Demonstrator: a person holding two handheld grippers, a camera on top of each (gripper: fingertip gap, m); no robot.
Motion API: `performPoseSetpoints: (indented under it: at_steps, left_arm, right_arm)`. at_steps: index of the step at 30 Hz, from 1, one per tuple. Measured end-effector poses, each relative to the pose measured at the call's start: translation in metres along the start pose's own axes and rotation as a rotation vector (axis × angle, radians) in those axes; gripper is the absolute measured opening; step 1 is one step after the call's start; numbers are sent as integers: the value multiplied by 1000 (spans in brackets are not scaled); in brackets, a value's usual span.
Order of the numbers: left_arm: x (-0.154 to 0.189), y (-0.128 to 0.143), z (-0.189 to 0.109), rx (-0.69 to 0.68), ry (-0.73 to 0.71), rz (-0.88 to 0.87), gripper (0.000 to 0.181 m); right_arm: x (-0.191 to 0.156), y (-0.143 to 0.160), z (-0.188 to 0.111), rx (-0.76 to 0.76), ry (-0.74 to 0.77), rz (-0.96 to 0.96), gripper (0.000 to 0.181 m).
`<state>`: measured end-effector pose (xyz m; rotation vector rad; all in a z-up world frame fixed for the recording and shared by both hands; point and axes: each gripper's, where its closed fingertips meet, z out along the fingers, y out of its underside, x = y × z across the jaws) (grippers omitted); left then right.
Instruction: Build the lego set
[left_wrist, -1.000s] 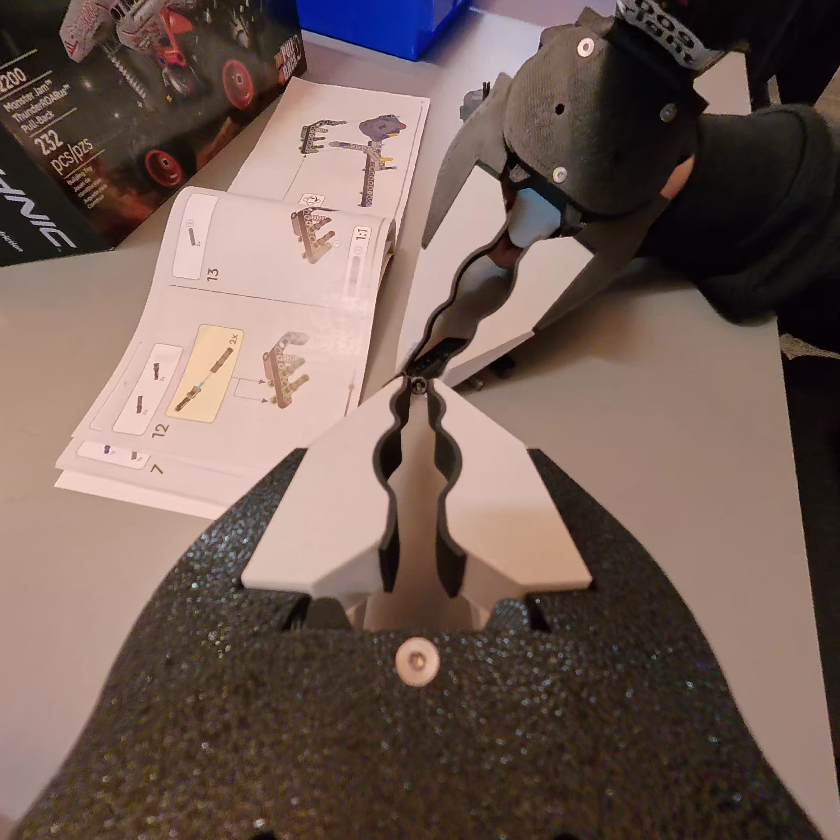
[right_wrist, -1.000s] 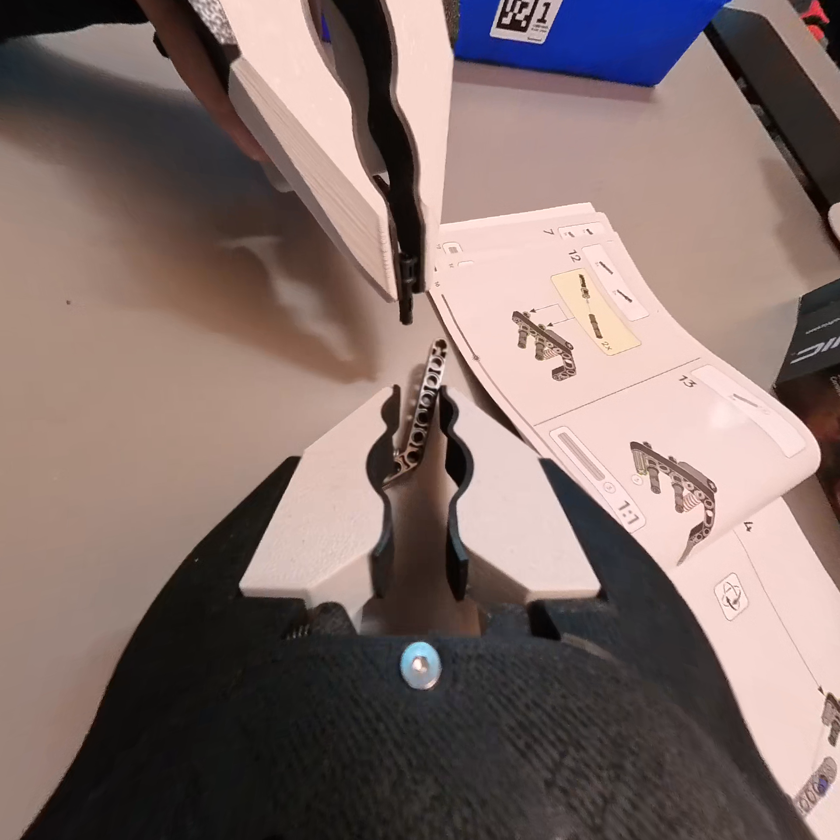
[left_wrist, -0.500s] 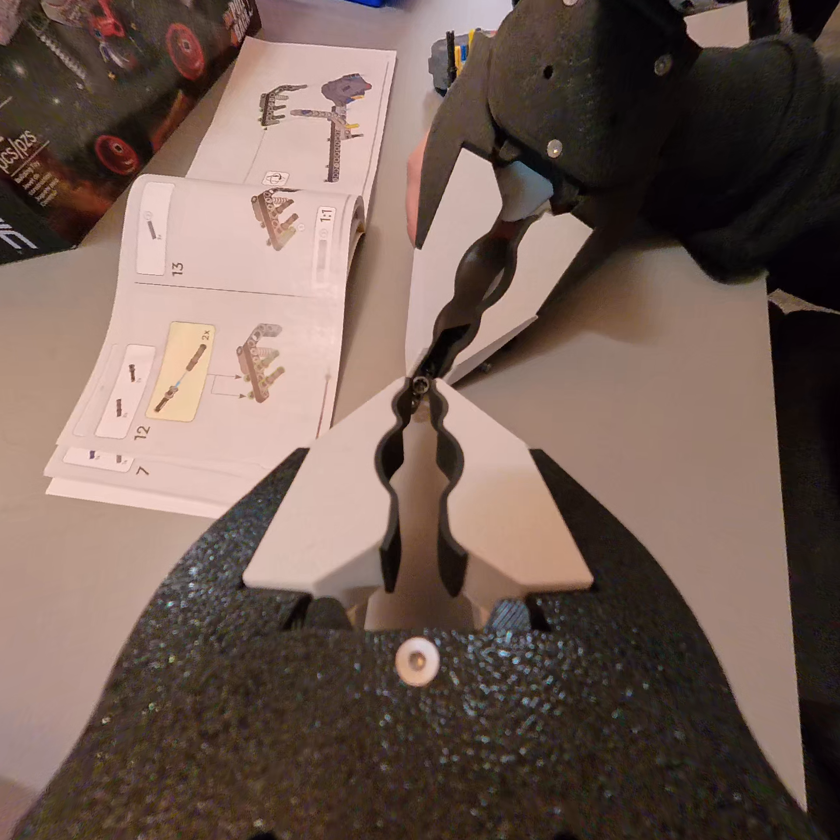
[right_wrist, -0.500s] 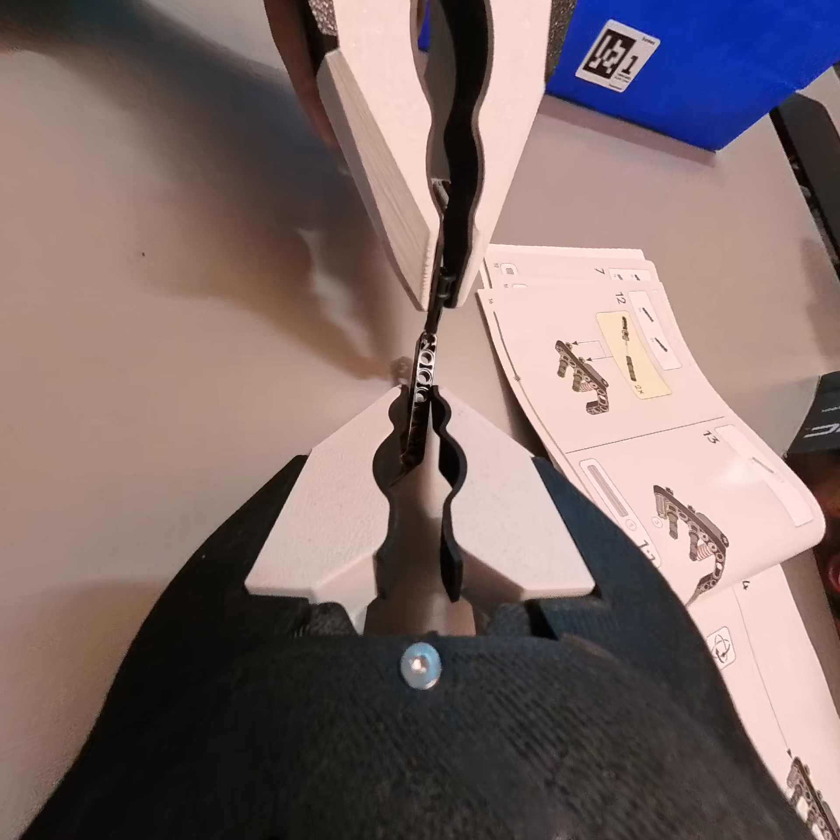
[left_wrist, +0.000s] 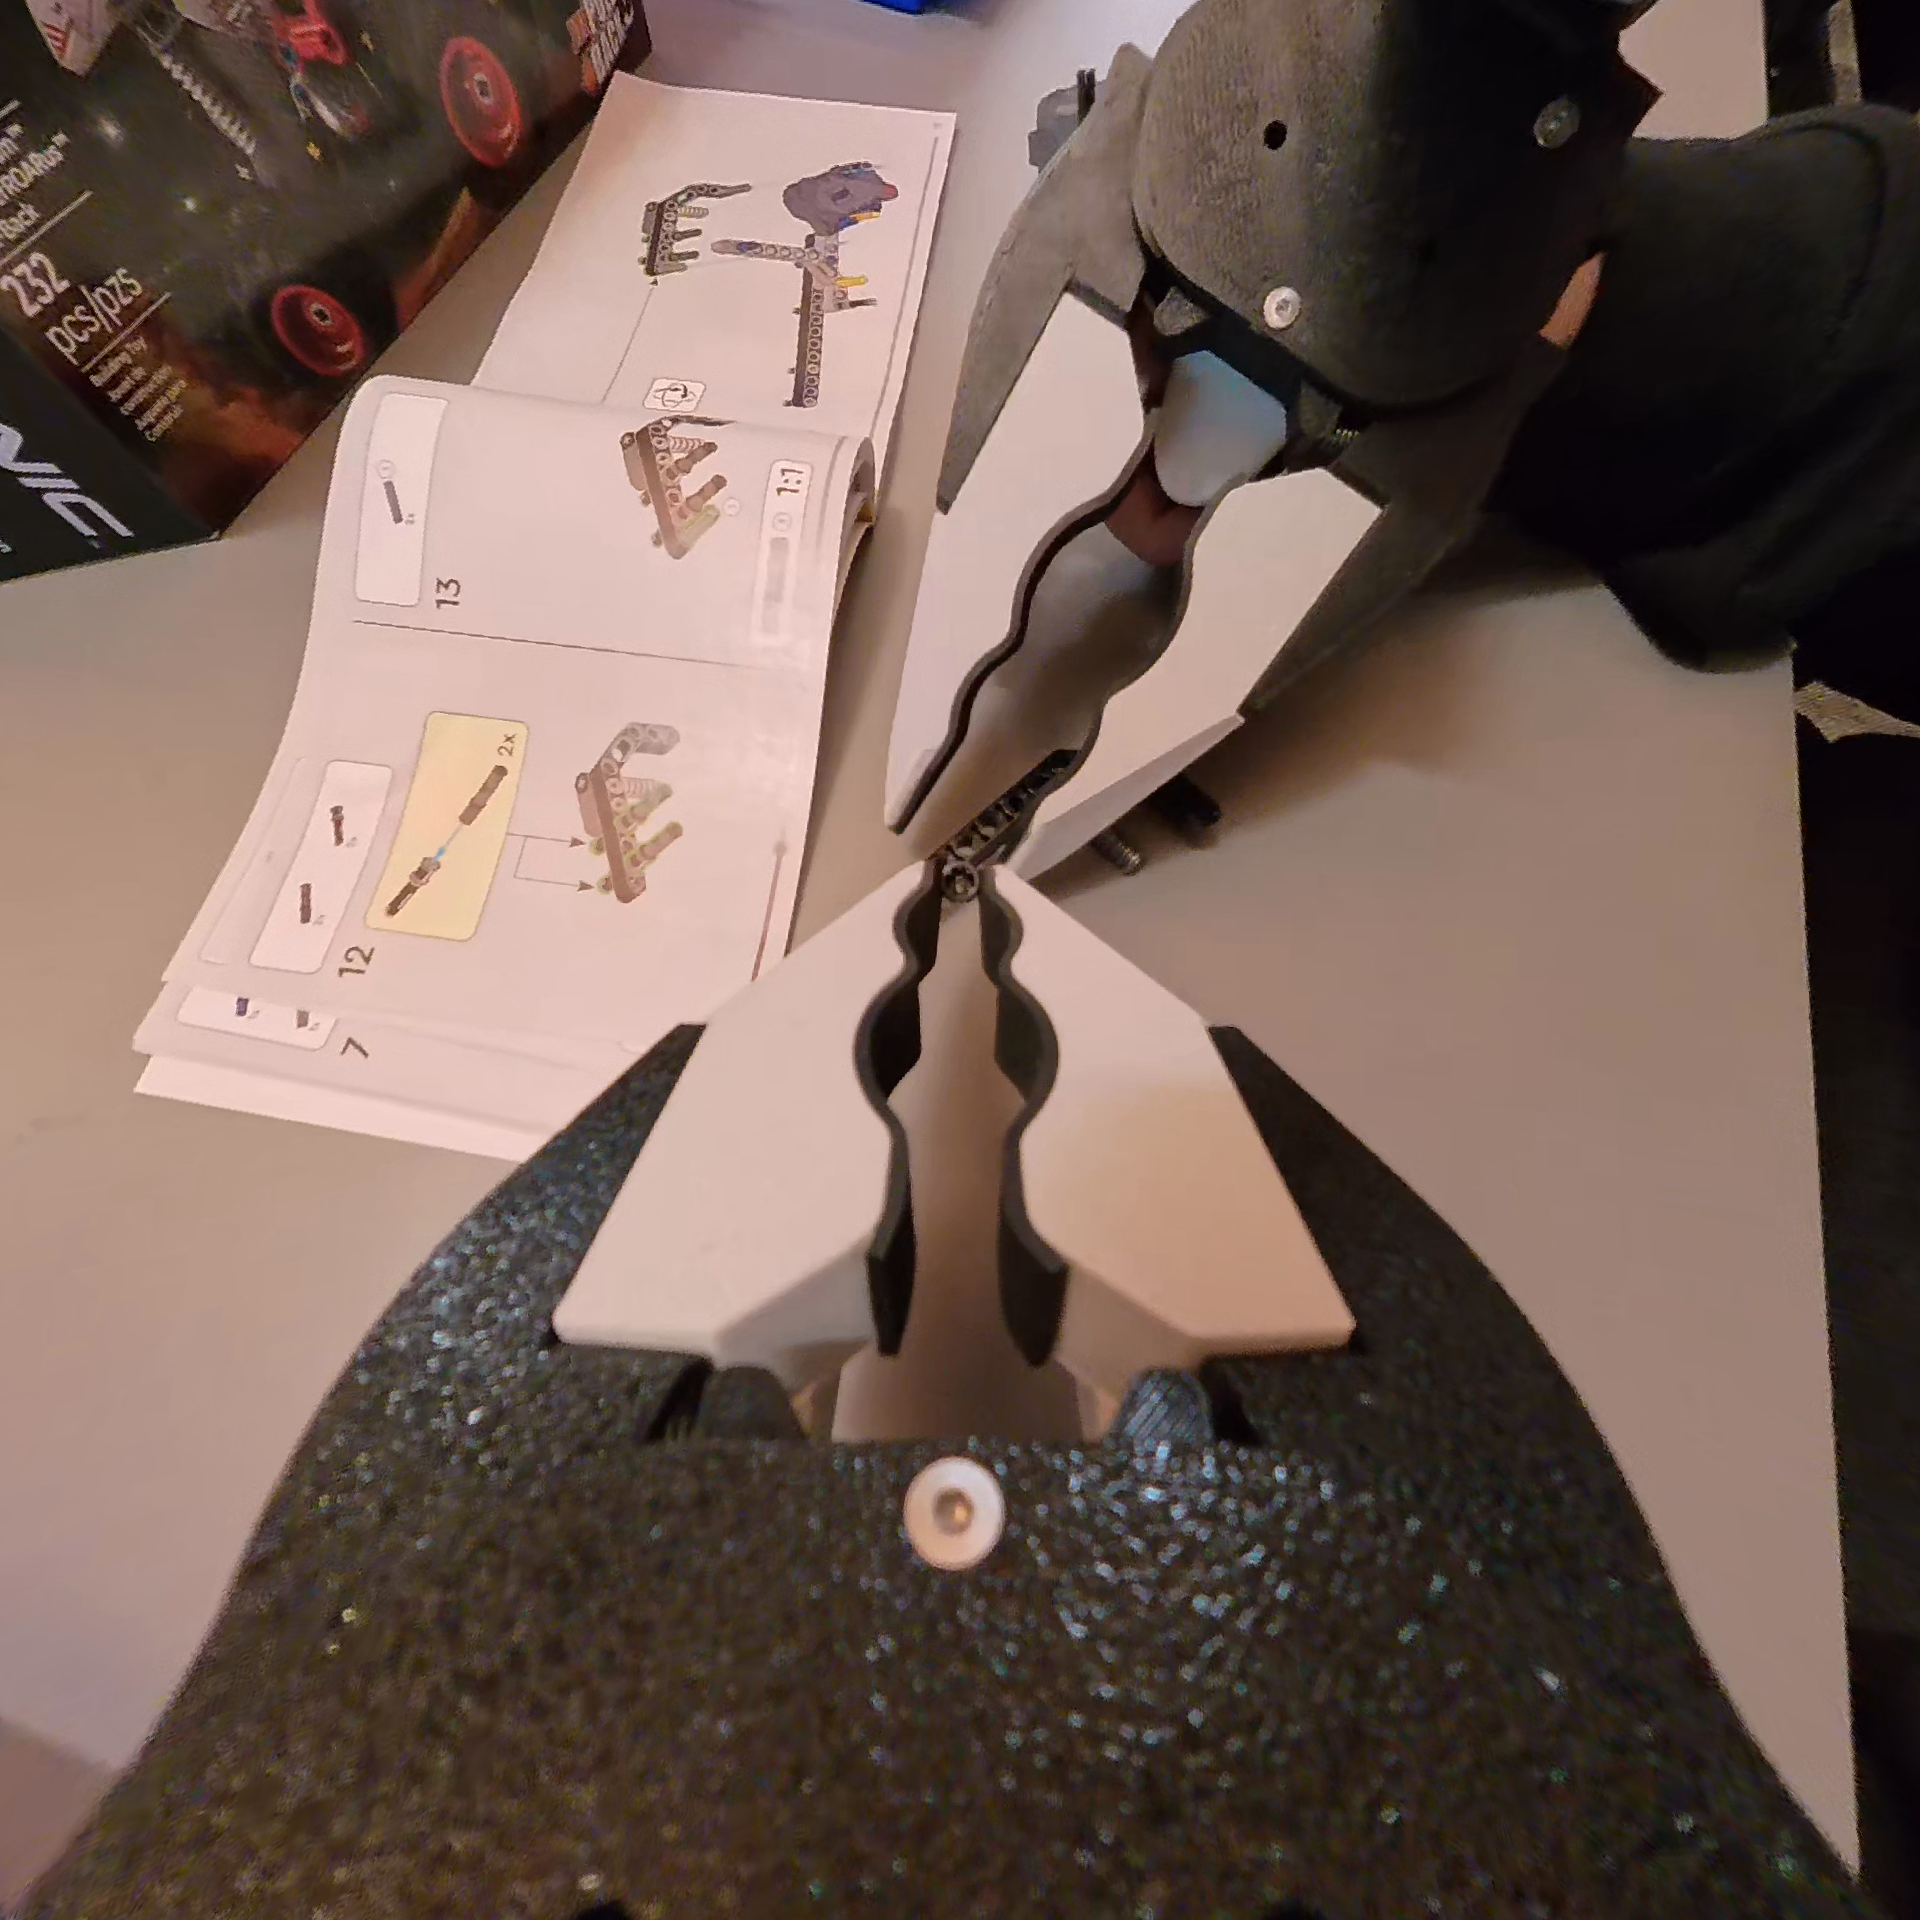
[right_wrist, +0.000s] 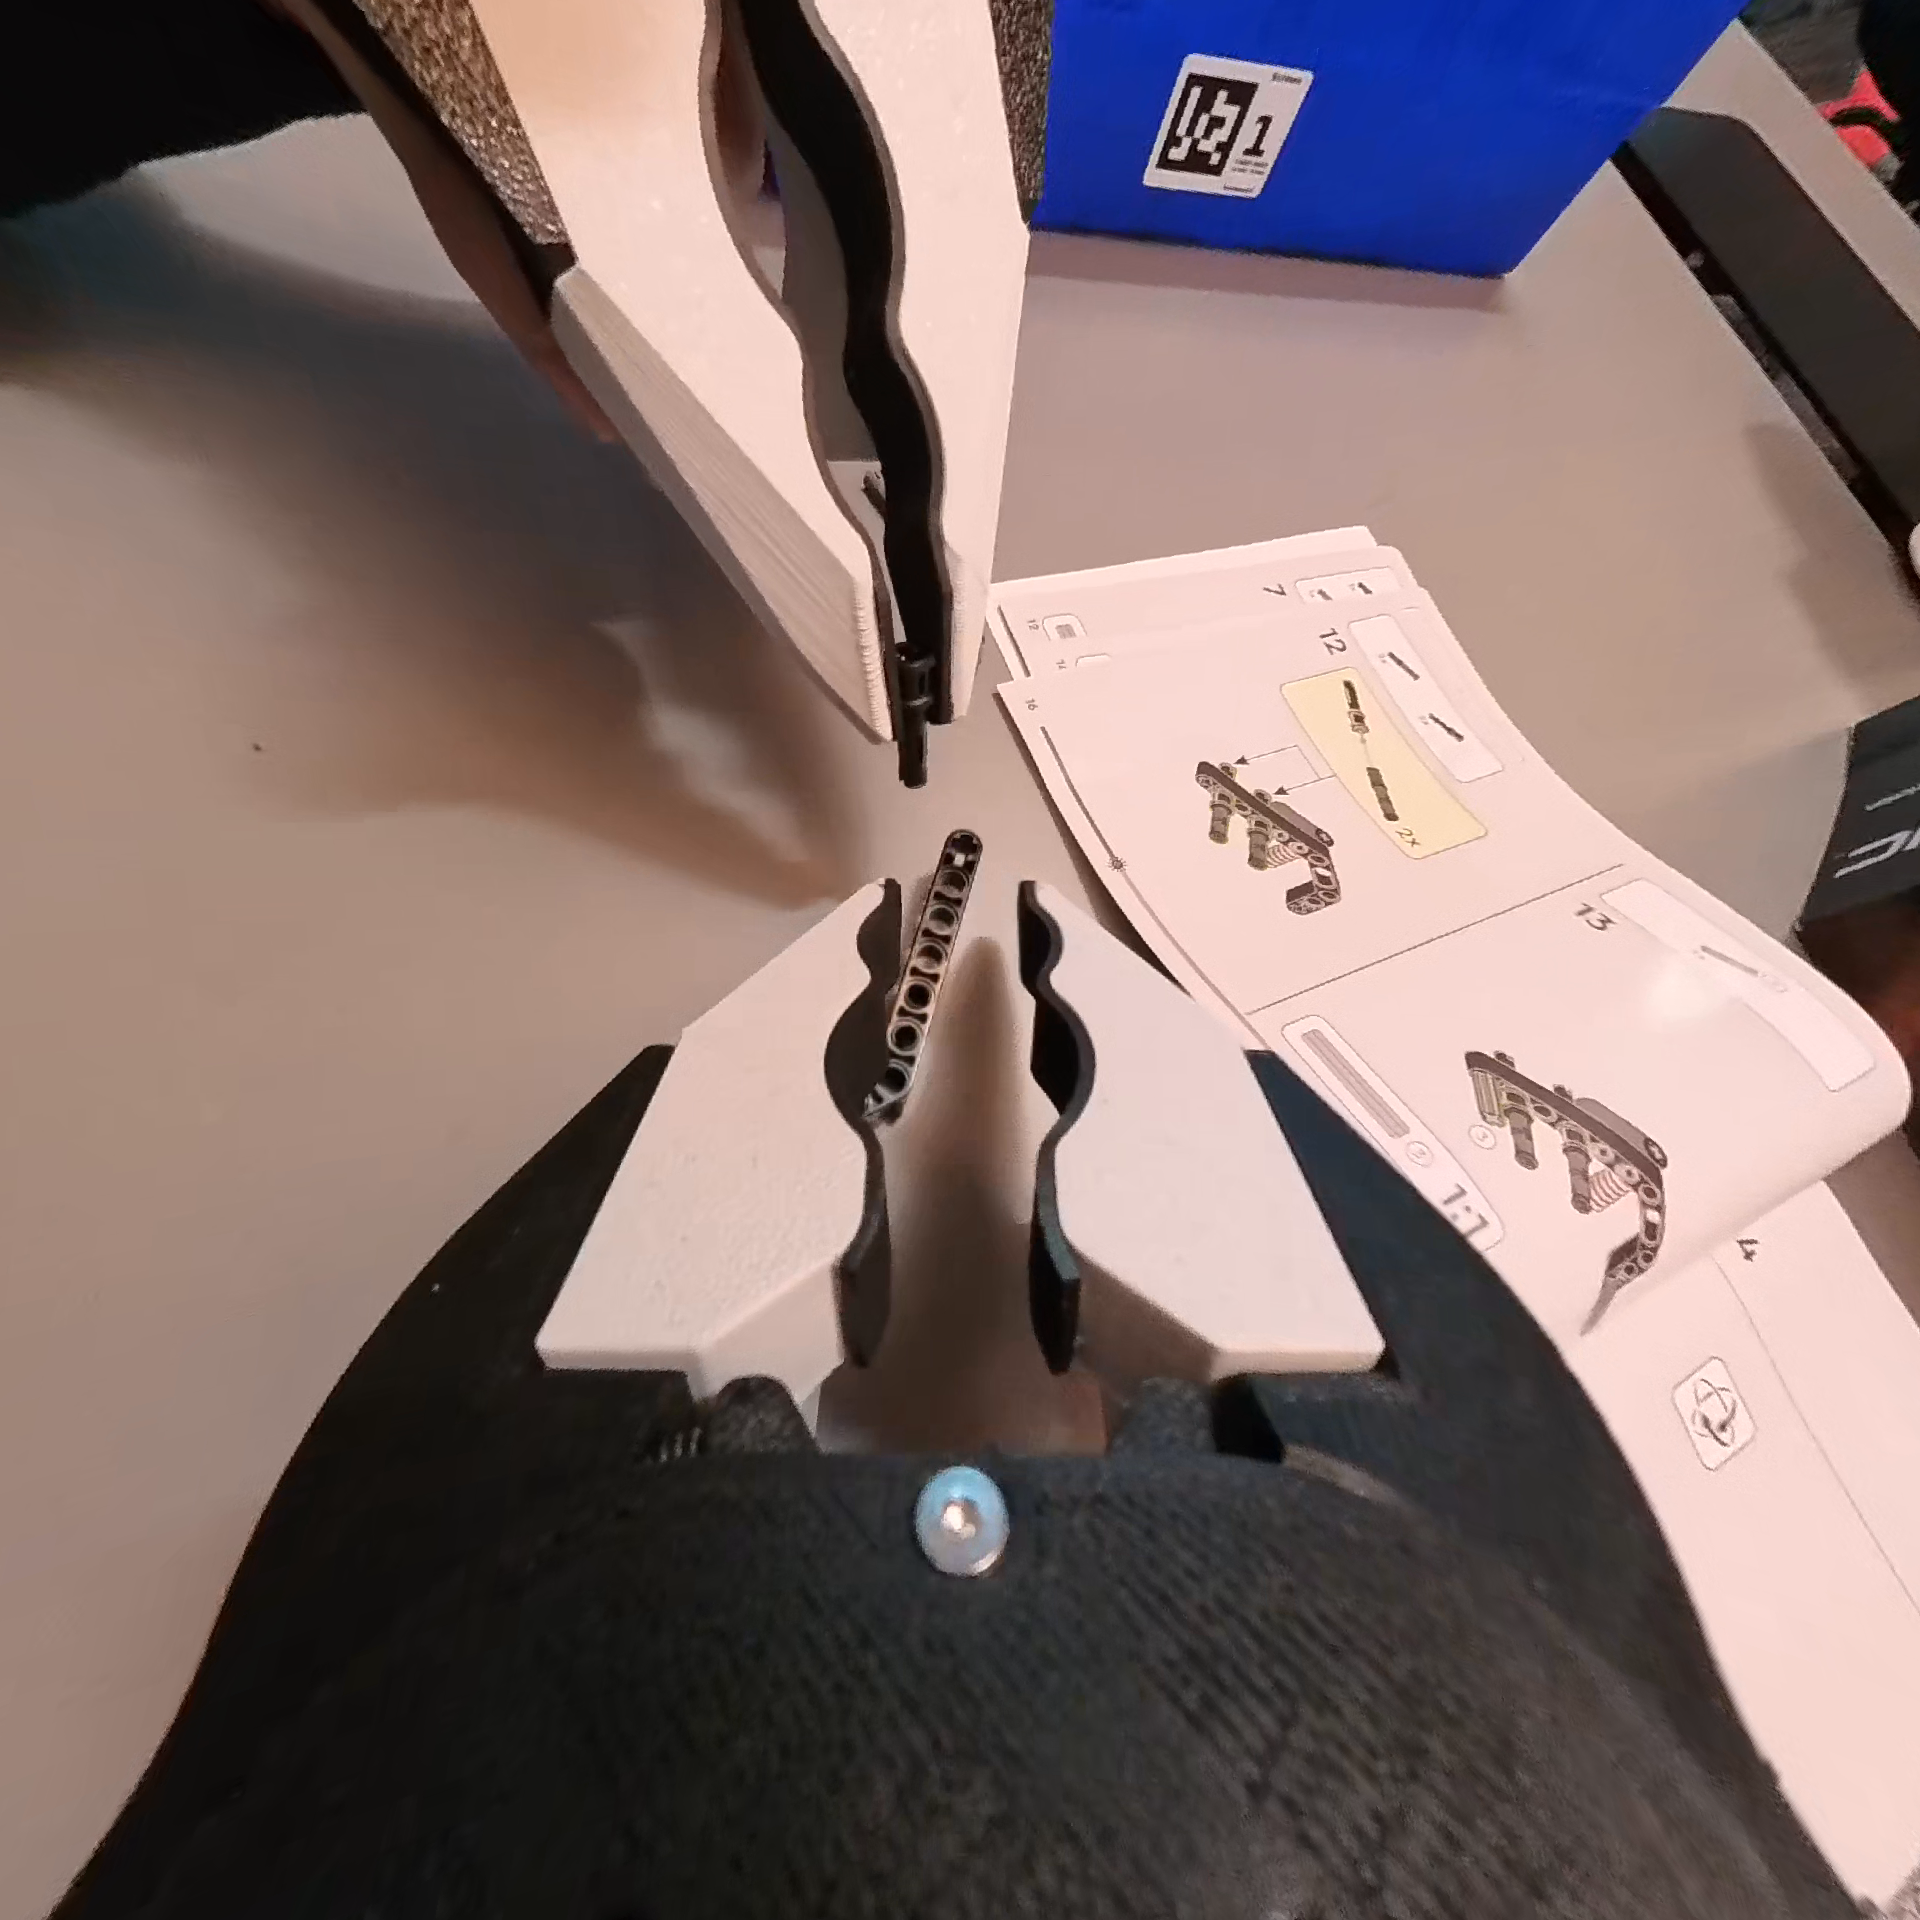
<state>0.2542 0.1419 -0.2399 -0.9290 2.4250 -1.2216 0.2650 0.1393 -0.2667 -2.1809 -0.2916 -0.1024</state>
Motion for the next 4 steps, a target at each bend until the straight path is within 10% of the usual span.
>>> performPoseSetpoints:
  at_steps: [1, 4]
  left_arm:
    - [0, 0, 0, 0, 1, -2, 5]
    - [0, 2, 1, -7, 5, -2, 5]
  right_arm:
    - [-1, 1, 1, -9, -7, -1, 19]
    - [-7, 7, 3, -40, -32, -43, 9]
